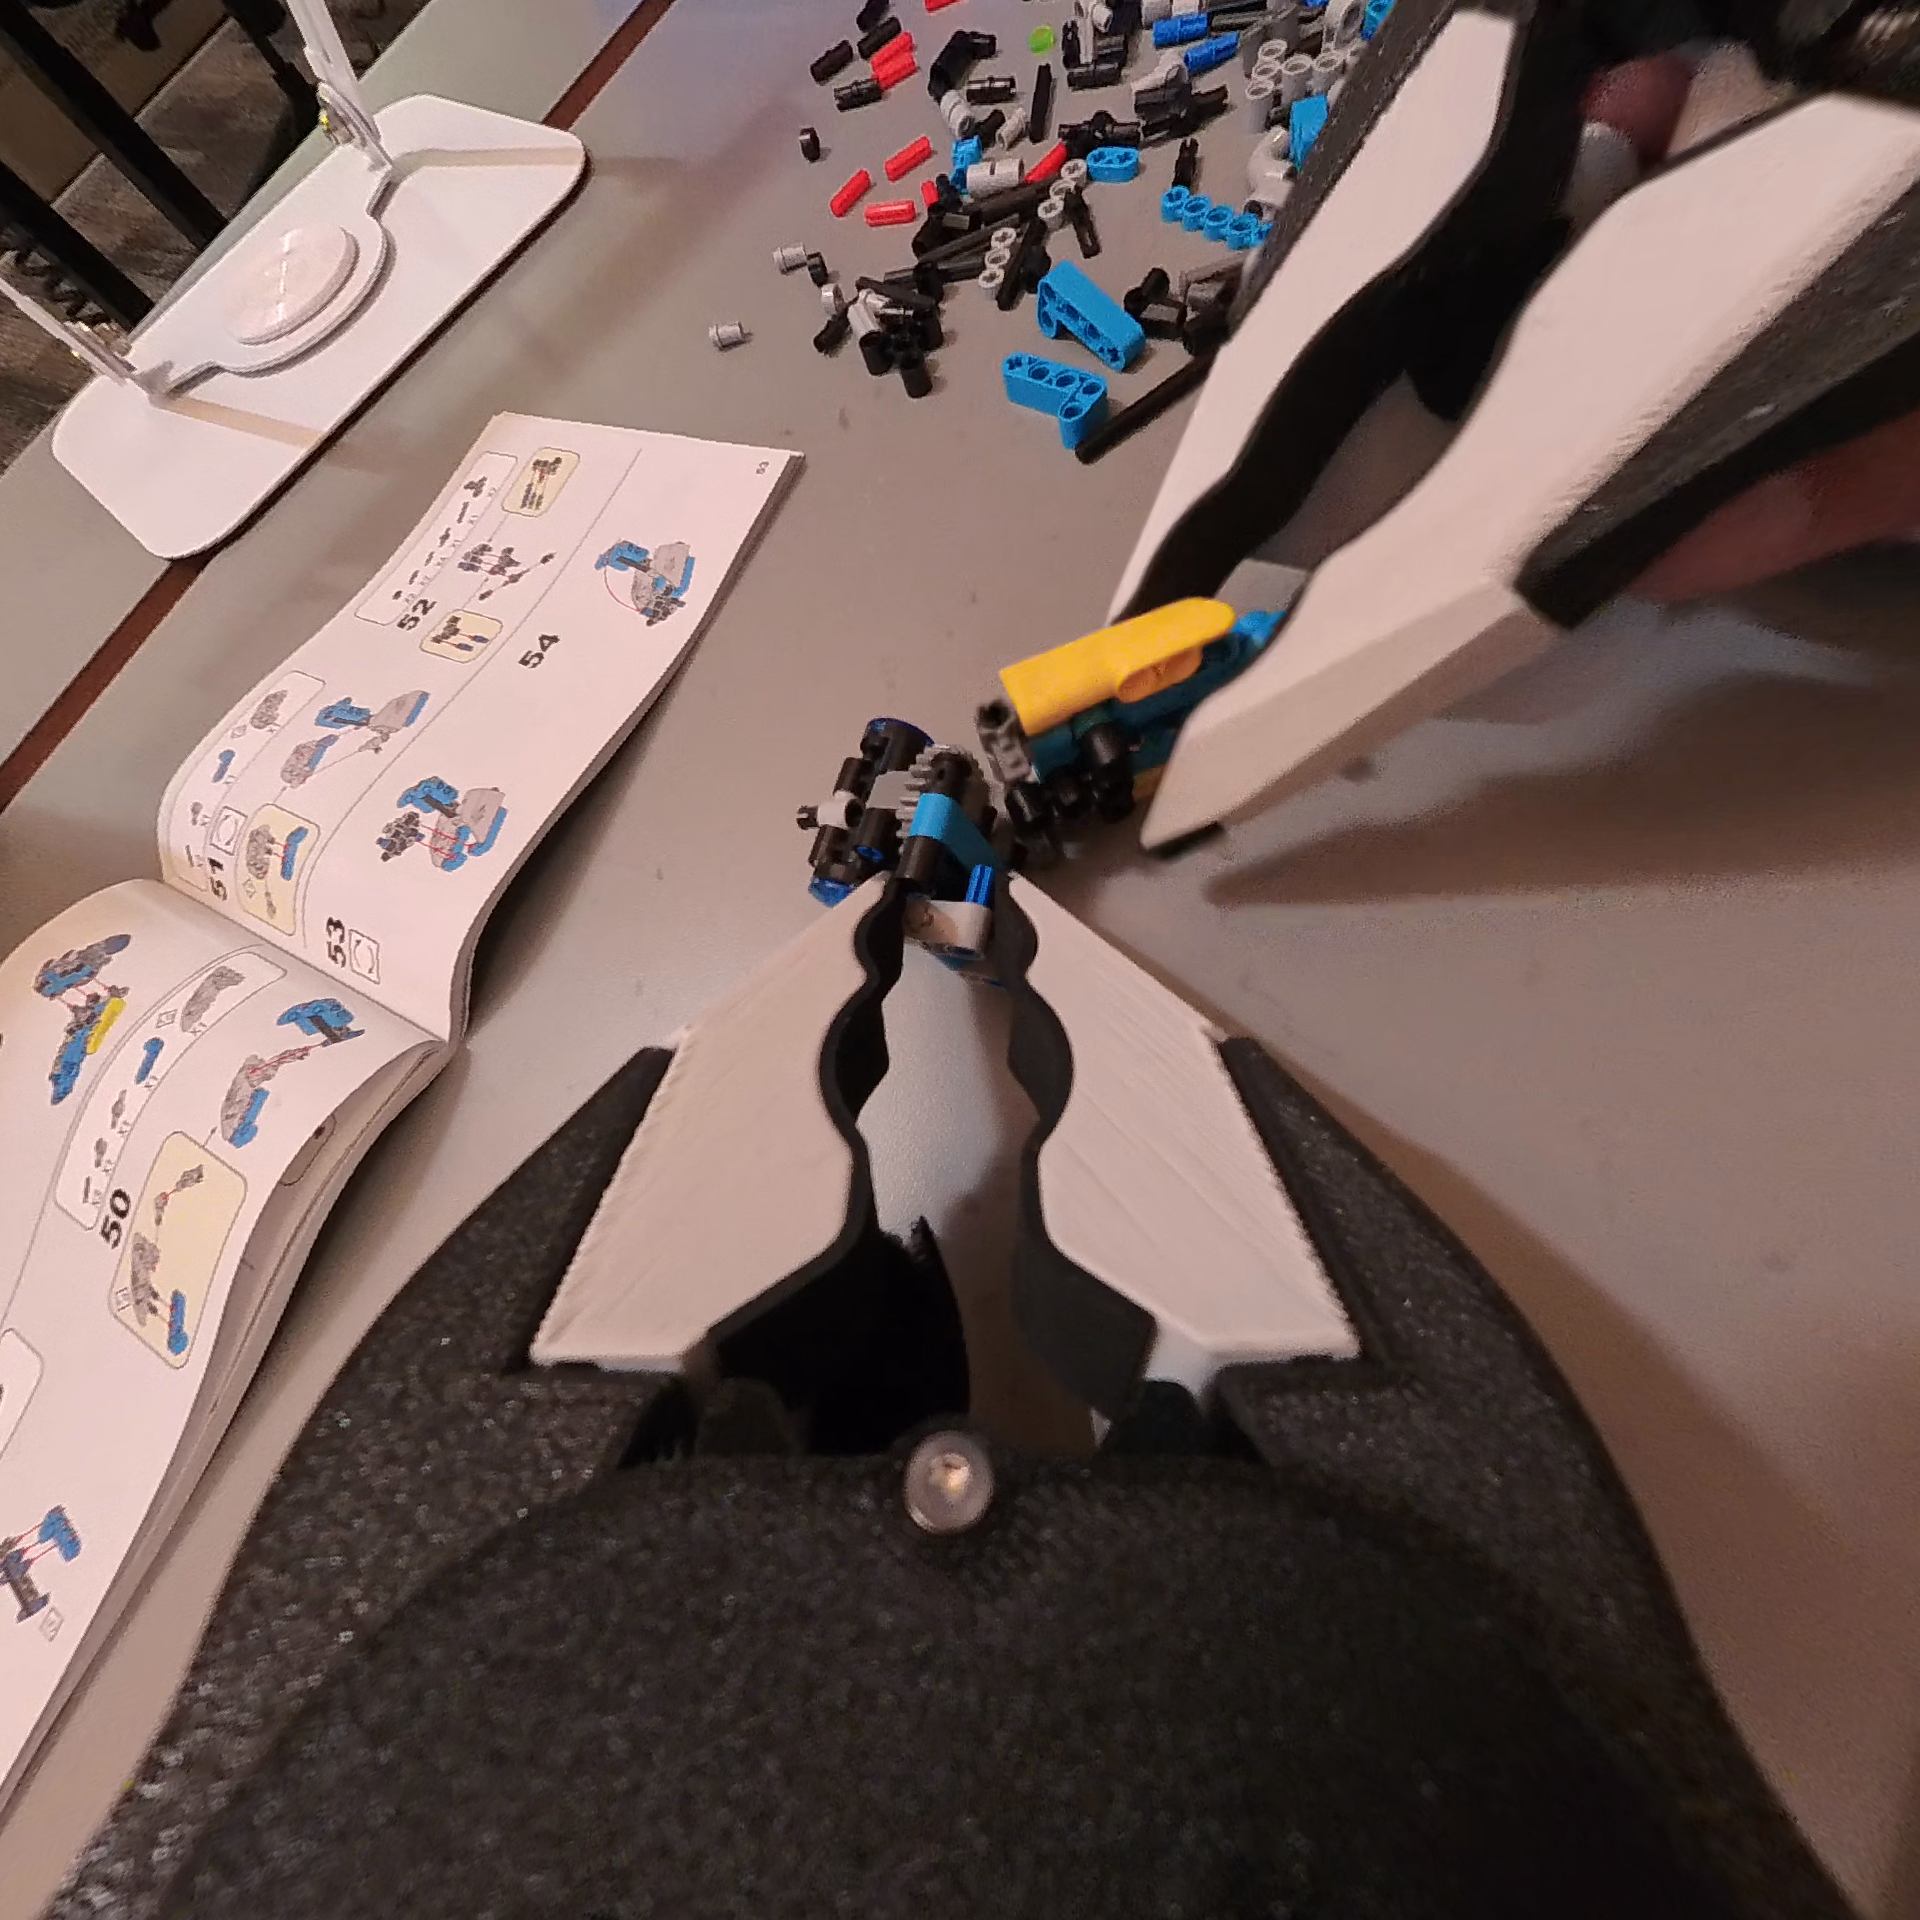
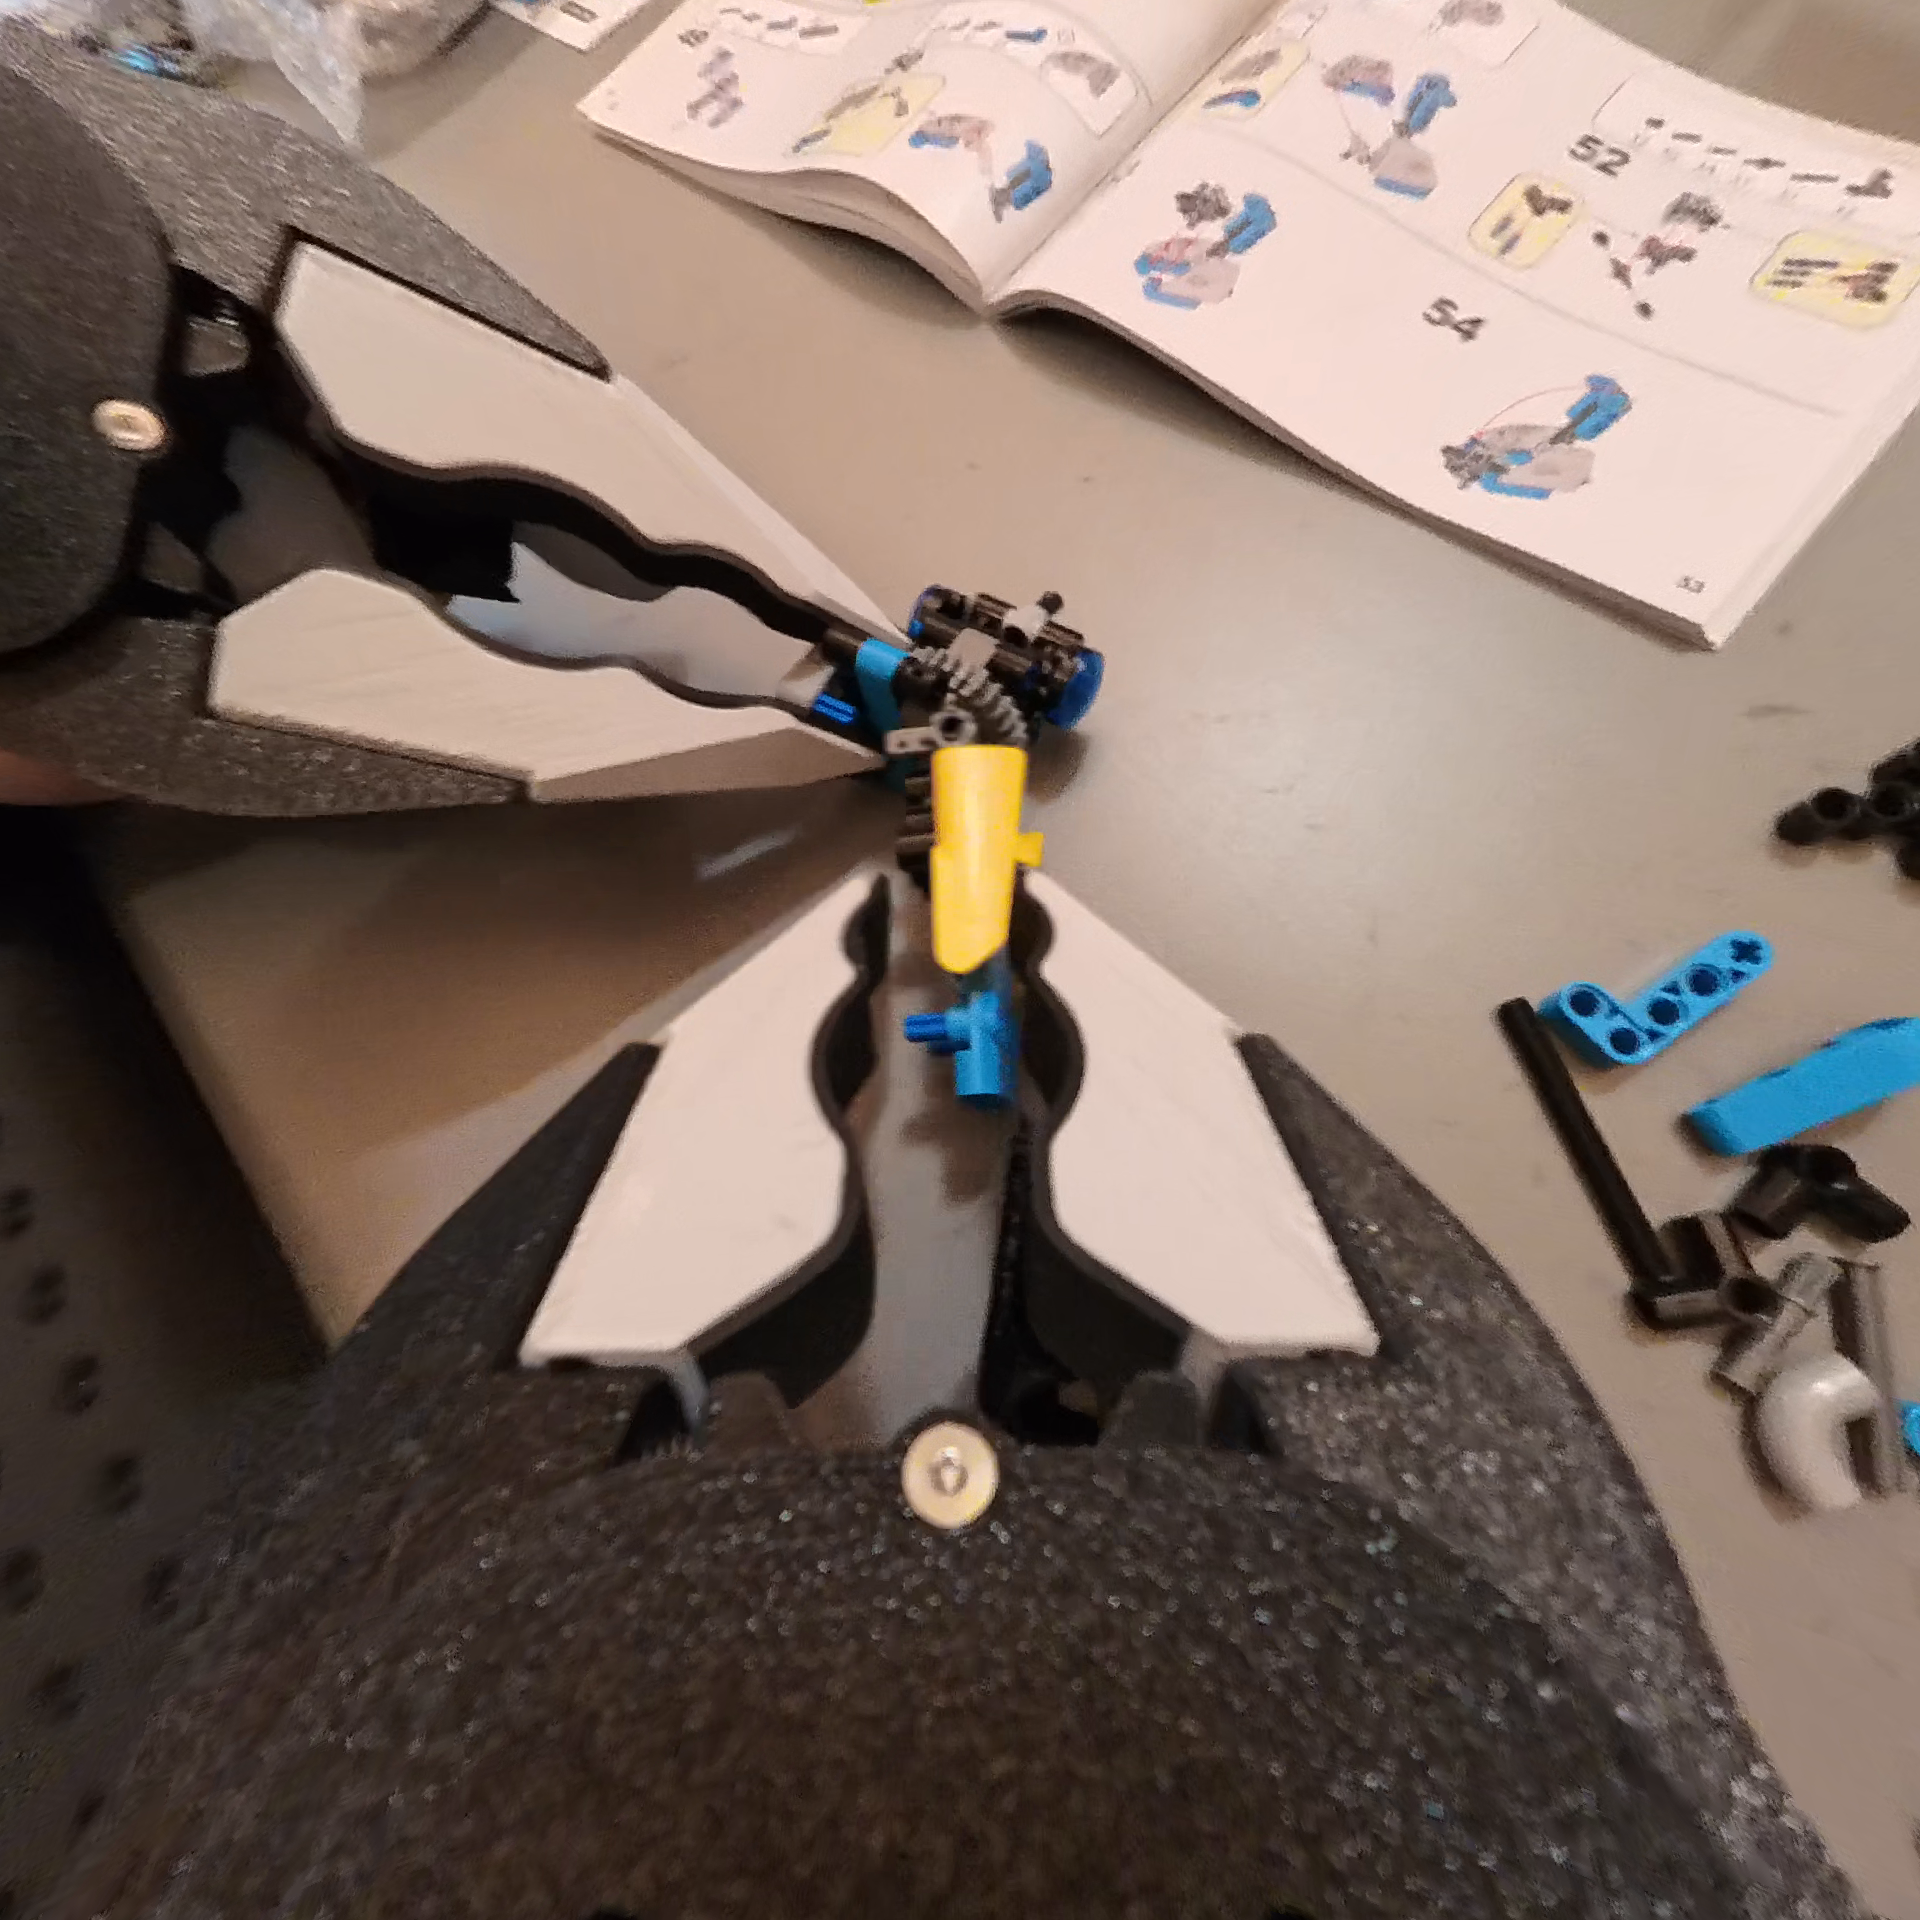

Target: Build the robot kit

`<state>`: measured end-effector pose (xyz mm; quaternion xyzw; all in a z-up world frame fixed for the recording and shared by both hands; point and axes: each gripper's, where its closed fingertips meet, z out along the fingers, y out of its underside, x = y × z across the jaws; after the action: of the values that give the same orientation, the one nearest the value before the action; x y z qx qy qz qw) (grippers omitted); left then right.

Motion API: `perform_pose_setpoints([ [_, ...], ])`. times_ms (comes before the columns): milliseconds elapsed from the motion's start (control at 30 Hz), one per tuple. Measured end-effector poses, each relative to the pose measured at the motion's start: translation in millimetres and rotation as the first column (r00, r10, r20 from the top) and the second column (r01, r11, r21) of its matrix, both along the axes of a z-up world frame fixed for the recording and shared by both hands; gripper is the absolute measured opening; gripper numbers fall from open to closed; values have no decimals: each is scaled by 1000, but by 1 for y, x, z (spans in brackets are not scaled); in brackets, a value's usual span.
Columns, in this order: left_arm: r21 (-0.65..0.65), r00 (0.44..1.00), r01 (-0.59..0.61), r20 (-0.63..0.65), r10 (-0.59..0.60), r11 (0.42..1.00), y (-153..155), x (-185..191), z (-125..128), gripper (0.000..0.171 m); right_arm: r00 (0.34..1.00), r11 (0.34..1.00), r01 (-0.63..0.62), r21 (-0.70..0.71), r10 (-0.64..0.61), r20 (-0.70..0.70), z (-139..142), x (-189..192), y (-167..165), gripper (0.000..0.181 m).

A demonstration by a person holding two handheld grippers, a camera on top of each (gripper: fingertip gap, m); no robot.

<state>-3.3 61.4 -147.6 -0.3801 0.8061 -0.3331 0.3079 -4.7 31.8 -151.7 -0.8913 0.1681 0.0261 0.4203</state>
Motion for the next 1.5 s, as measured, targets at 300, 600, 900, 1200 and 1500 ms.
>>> perform_pose_setpoints([
  [300,16,998,-65,12,65,998,0,2,0,16,991,990,136,-31,-137,-2,-1,11,3,17],
  [600,18,995,-94,15,94,995,-1,4,0,16,990,991,130,1,-130,-55,-2,8,8,20],
  [900,-12,996,-93,-7,93,996,-2,5,0,16,997,997,72,-11,-72,21,-2,4,15,36],
  [1200,-44,997,-73,-27,72,996,-2,5,-1,16,997,999,-5,-37,8,77,-5,10,11,20],
  [1500,-43,996,-86,-31,85,995,-2,5,-1,15,990,998,-11,-62,19,141,-5,10,11,18],
])
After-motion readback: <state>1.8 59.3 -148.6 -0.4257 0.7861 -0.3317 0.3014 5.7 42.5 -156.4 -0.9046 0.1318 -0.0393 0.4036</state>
